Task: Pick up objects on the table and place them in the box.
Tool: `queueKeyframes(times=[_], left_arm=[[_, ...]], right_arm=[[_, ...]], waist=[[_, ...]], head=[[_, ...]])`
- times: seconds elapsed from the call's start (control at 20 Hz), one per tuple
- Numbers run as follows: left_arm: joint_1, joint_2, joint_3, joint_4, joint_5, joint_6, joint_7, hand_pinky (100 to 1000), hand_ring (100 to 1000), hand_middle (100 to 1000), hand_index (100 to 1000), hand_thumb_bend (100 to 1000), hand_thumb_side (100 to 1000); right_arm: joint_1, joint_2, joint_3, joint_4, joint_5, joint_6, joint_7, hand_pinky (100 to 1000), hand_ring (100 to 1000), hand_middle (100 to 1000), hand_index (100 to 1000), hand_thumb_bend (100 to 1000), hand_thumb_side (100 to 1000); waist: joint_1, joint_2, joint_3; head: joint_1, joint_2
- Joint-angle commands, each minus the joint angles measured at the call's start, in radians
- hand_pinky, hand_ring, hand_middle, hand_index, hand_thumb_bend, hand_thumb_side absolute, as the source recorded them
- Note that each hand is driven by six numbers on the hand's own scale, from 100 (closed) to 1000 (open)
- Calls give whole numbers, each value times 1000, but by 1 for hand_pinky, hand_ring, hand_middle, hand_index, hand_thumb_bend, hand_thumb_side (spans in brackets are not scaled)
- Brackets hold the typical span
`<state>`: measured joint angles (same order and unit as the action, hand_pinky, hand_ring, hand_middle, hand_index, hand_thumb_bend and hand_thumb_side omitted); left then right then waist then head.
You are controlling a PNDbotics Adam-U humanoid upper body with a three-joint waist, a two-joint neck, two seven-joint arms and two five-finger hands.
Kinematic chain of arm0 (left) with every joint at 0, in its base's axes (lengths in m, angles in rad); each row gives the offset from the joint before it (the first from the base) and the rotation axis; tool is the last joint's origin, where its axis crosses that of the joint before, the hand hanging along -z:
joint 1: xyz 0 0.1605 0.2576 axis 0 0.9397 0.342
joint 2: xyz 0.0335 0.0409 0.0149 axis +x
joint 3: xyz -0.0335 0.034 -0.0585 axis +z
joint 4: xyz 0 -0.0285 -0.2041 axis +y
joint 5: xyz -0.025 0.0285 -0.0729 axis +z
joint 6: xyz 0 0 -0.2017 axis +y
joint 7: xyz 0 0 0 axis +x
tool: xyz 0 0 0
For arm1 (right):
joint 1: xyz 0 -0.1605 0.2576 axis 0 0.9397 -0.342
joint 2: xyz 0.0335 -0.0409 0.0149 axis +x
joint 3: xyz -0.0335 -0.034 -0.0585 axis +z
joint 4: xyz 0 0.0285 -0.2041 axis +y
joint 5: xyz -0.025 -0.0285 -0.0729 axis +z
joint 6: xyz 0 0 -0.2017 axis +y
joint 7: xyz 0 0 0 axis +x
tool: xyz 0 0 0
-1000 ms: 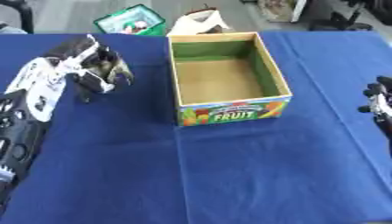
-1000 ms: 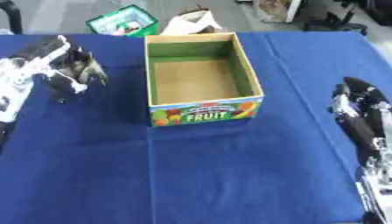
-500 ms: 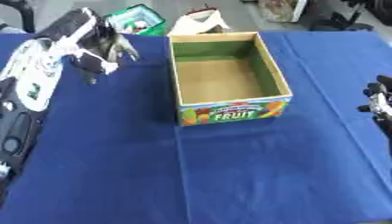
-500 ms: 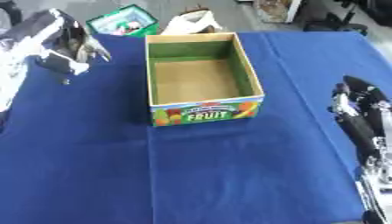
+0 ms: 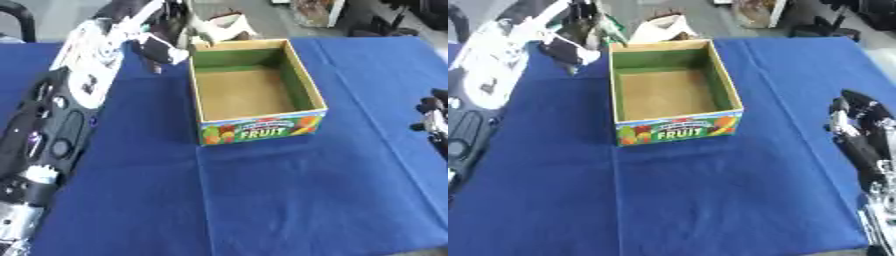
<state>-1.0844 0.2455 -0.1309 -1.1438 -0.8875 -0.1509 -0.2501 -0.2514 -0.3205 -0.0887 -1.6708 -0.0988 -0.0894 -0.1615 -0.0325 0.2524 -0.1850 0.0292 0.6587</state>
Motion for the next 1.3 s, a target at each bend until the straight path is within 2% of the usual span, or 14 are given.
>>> queueKeyframes(times=[0.05, 0.45, 0.55, 0.65, 0.7, 0.75, 0.8, 0.85, 0.9, 0.95, 1.05, 1.15, 1.3], left_arm=[[-33, -42, -10, 9, -17, -10, 25, 397, 218, 188, 383, 251, 100], [37, -113, -16, 135, -227, -20, 146, 459, 312, 266, 456, 312, 100], [50, -122, -11, 164, -259, -25, 161, 484, 362, 315, 499, 341, 100], [56, -127, -8, 173, -277, -32, 174, 512, 417, 375, 548, 401, 100], [57, -128, -8, 172, -283, -36, 177, 540, 456, 426, 595, 451, 100], [58, -129, -10, 170, -286, -41, 177, 561, 497, 475, 644, 538, 100], [58, -130, -12, 167, -287, -46, 174, 577, 521, 500, 665, 618, 132], [58, -130, -15, 161, -286, -53, 173, 591, 543, 522, 681, 686, 210], [57, -130, -19, 154, -285, -60, 171, 599, 554, 533, 687, 715, 245], [57, -130, -24, 147, -285, -68, 168, 626, 593, 578, 709, 818, 355], [56, -131, -34, 129, -280, -86, 164, 654, 627, 620, 727, 925, 469], [55, -130, -45, 110, -266, -102, 158, 672, 650, 645, 739, 954, 519], [54, -126, -64, 74, -231, -122, 145, 684, 661, 656, 741, 951, 552]], right_arm=[[-18, -10, 5, -8, -5, 0, 11, 570, 749, 677, 790, 100, 361], [-34, 8, 15, -7, -9, 0, 23, 570, 749, 677, 790, 100, 364], [-34, 9, 15, -7, -9, 0, 24, 570, 749, 677, 790, 100, 363], [-35, 9, 14, -7, -9, 0, 23, 570, 749, 677, 790, 100, 364], [-34, 9, 13, -7, -9, 0, 23, 570, 749, 677, 790, 100, 359], [-34, 9, 14, -7, -10, 0, 23, 570, 749, 678, 790, 100, 365], [-34, 9, 14, -7, -10, 0, 23, 570, 749, 678, 790, 100, 365], [-34, 10, 14, -7, -10, 0, 24, 570, 749, 678, 790, 100, 365], [-34, 10, 14, -7, -10, 0, 24, 570, 749, 677, 790, 100, 365], [-34, 9, 14, -7, -10, 0, 24, 570, 749, 678, 790, 100, 365], [-34, 10, 13, -7, -10, 0, 24, 570, 750, 678, 790, 100, 366], [-34, 10, 13, -7, -10, 0, 24, 570, 750, 678, 790, 100, 367], [-34, 9, 12, -8, -9, 0, 23, 570, 750, 678, 790, 100, 367]], waist=[[-1, -19, -13], [-2, -5, -41], [-3, -2, -42], [-3, 0, -41], [-3, 1, -41], [-3, 2, -40], [-3, 2, -40], [-3, 2, -39], [-4, 2, -38], [-4, 3, -38], [-4, 3, -36], [-4, 4, -35], [-3, 5, -32]], head=[[15, -5], [14, -15], [11, -17], [11, -18], [11, -18], [11, -18], [11, -19], [11, -19], [12, -20], [13, -20], [15, -21], [15, -22], [15, -22]])
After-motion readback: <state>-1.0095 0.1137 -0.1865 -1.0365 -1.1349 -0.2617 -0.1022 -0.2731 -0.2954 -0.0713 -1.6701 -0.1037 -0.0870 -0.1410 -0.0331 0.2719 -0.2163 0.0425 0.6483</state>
